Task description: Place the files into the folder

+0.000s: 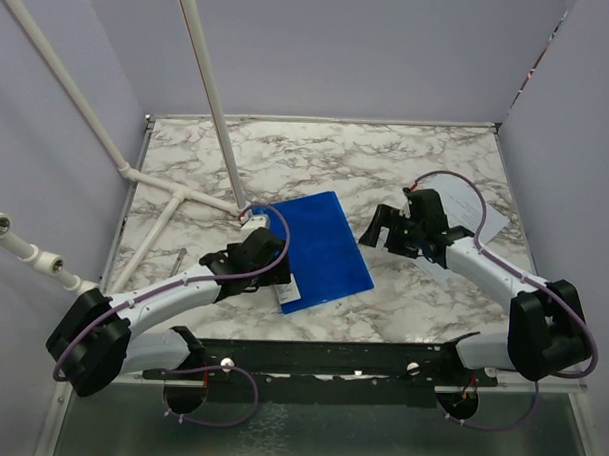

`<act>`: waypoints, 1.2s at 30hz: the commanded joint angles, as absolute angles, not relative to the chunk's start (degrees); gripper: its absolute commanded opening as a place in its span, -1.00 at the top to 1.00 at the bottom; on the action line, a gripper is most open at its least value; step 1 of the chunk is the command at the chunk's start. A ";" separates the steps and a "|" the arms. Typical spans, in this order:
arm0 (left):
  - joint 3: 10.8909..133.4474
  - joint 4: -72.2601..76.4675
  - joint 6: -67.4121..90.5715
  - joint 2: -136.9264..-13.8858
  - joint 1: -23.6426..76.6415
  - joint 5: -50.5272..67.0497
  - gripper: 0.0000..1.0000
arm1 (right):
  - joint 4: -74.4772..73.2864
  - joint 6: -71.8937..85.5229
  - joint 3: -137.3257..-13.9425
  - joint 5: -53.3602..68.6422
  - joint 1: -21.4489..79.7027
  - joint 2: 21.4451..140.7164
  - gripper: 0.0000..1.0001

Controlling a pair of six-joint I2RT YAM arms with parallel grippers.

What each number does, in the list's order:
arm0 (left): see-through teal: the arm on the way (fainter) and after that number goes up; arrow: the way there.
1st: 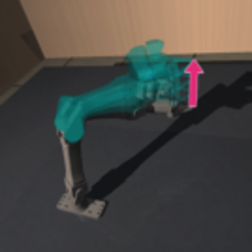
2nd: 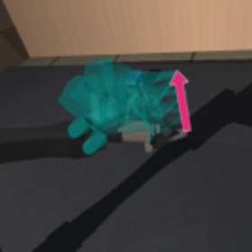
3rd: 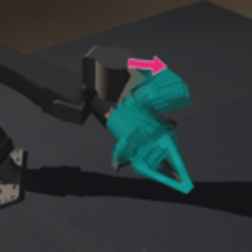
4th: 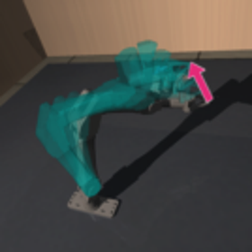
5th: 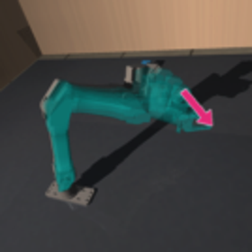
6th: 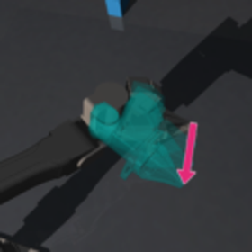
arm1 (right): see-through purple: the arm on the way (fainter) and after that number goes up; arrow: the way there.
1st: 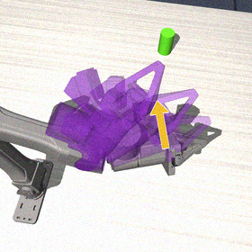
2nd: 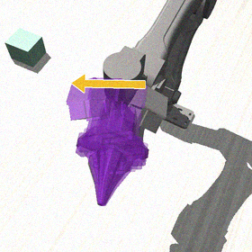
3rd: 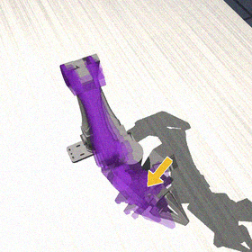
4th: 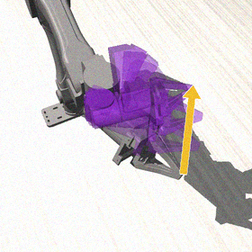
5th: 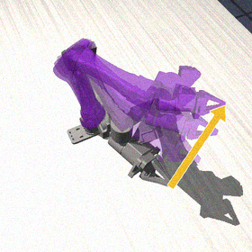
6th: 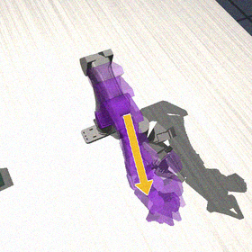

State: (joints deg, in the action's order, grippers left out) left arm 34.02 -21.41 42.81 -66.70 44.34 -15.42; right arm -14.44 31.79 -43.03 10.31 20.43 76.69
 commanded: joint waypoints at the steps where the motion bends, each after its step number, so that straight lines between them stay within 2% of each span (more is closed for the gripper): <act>1: 34.48 -16.40 41.78 -68.29 41.86 -13.05 -0.98 | -10.94 30.50 -43.94 17.19 20.56 79.62 -0.94; 11: 32.35 -8.07 42.89 -71.60 35.85 -9.29 -0.98 | -6.64 29.71 -46.46 22.76 20.94 89.07 -0.86; 20: 31.88 -0.32 42.54 -75.28 34.37 -5.59 -0.98 | -2.82 30.63 -43.12 24.46 22.38 91.97 -0.86; 29: 31.48 4.46 42.52 -79.85 34.28 -2.60 -0.98 | 3.34 33.67 -34.56 26.33 23.32 89.23 -0.86; 36: 30.71 8.57 42.31 -81.31 34.35 2.60 -0.98 | 4.00 36.29 -27.81 25.26 23.43 81.83 -0.86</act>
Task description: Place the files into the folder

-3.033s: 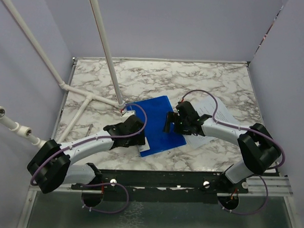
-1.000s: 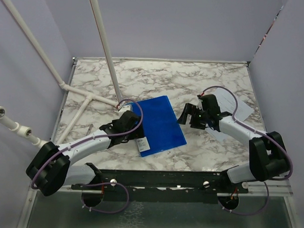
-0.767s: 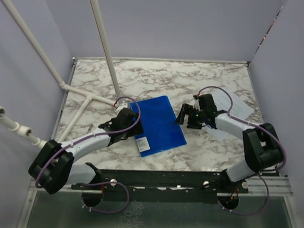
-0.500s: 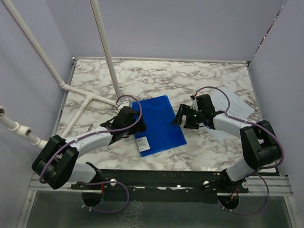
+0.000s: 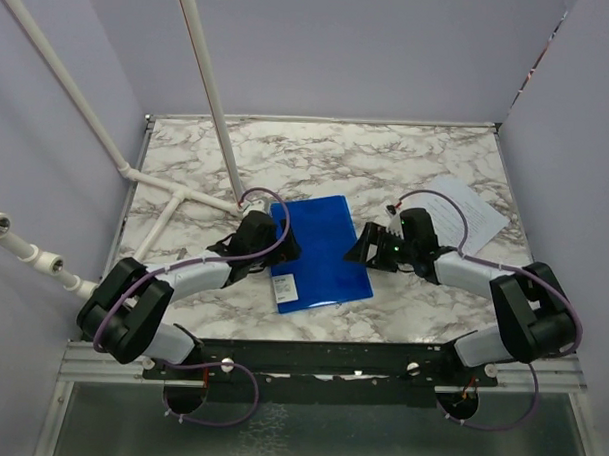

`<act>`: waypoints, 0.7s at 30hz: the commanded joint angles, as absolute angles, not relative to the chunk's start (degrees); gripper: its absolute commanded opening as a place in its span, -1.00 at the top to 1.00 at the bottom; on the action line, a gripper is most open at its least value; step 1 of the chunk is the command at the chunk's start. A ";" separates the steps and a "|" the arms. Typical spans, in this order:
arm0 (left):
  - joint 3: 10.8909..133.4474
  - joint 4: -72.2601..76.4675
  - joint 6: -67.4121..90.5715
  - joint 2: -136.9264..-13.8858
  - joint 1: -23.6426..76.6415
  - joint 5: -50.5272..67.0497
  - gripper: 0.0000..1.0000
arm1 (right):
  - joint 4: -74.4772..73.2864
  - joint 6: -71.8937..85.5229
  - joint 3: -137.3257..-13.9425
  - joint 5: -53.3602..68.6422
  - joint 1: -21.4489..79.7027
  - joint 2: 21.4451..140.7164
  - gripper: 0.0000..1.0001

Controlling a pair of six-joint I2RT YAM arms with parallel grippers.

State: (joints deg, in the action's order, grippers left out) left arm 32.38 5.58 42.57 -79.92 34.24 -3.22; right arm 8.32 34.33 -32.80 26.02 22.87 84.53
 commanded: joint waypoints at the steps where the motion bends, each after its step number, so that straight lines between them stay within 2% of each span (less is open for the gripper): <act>1: 30.61 8.88 42.21 -81.34 34.34 3.09 -0.98 | 3.96 36.76 -26.80 24.96 23.45 80.38 -0.86; 12: 29.27 11.38 42.69 -82.36 35.76 7.49 -0.98 | 0.20 37.61 -23.48 21.33 23.39 72.40 -0.86; 21: 31.82 -7.57 44.27 -77.57 35.64 -5.18 -0.98 | -11.16 34.34 -27.80 17.39 23.46 64.61 -0.88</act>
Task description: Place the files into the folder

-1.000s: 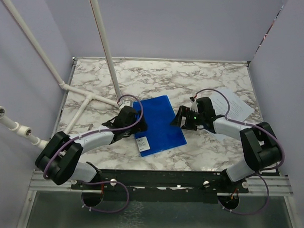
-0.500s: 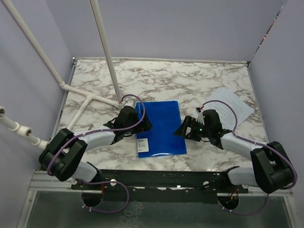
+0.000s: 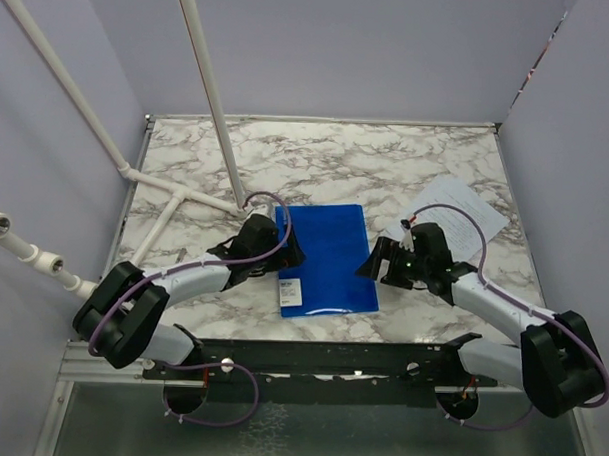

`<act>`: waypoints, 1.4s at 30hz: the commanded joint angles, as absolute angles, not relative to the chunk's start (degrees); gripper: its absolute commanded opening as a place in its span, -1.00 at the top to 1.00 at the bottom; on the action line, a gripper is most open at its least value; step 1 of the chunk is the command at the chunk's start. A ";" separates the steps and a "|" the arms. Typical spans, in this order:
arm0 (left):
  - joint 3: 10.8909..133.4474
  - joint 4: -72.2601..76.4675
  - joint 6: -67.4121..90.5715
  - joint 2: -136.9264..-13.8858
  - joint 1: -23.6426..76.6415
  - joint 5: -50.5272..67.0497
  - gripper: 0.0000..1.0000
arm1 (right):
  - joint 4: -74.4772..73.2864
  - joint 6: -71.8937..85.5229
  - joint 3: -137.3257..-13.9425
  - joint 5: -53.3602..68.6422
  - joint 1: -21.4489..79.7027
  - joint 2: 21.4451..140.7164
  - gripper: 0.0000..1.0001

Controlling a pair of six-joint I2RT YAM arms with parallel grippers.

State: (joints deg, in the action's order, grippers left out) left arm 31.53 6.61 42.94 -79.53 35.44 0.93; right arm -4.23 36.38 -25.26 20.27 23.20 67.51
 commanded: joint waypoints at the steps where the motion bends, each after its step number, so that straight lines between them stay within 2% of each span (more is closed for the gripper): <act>1: 31.67 -8.81 44.41 -76.81 35.60 -5.47 -0.98 | -11.96 34.18 -28.12 17.42 23.47 63.93 -0.88; 9: 26.21 -11.38 48.63 -67.69 35.48 -2.27 -0.98 | -15.01 32.38 -29.77 18.92 23.45 61.30 -0.87; 12: 25.08 -10.97 49.01 -66.20 35.51 -0.77 -0.92 | -14.69 32.26 -30.05 19.38 23.46 61.80 -0.86; 24: 19.22 -1.54 51.37 -68.47 34.97 6.43 -0.17 | -12.72 32.82 -29.41 21.52 23.40 62.48 -0.82; 42: 14.68 -0.33 54.72 -65.92 34.01 5.49 0.41 | -9.53 34.59 -27.86 23.09 23.46 63.75 -0.78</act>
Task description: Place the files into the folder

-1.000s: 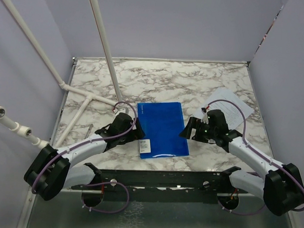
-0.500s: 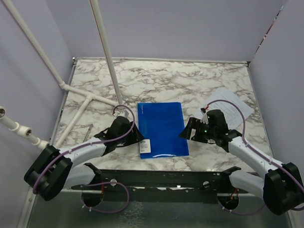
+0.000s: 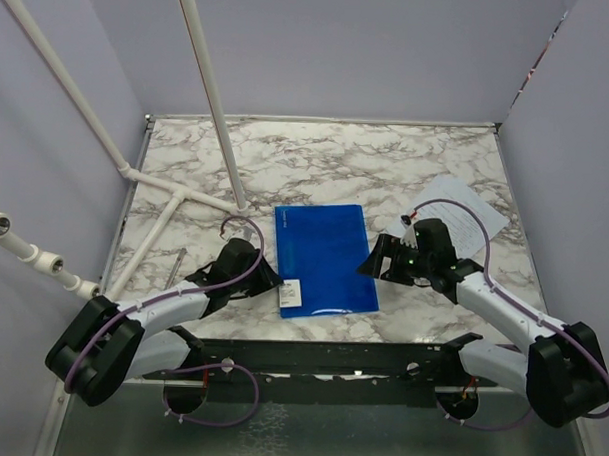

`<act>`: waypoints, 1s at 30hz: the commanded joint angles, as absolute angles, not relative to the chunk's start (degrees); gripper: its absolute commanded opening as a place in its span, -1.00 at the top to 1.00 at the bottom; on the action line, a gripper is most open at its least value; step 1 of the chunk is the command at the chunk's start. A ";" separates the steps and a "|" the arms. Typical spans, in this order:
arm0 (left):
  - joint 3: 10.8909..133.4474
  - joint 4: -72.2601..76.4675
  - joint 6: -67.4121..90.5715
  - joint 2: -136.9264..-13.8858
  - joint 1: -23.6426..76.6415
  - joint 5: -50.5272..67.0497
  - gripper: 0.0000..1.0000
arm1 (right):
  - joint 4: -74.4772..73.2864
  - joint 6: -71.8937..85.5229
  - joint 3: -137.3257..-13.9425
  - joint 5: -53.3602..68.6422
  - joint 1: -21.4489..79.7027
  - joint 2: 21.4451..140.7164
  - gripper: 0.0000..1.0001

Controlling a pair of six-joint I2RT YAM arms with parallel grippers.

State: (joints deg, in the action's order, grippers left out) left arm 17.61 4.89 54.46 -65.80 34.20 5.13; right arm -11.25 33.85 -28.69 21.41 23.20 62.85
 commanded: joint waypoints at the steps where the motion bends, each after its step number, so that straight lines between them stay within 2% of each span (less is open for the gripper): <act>1: 14.46 -0.19 54.82 -65.91 34.04 5.60 0.47 | -9.38 34.69 -27.78 23.19 23.40 63.78 -0.78; 9: 12.39 2.05 55.87 -66.31 33.85 5.92 1.00 | -7.13 35.55 -26.95 24.51 23.43 65.24 -0.76; 30: 8.58 3.05 57.23 -65.21 32.45 4.02 1.00 | -2.21 35.81 -25.67 26.42 23.40 71.96 -0.62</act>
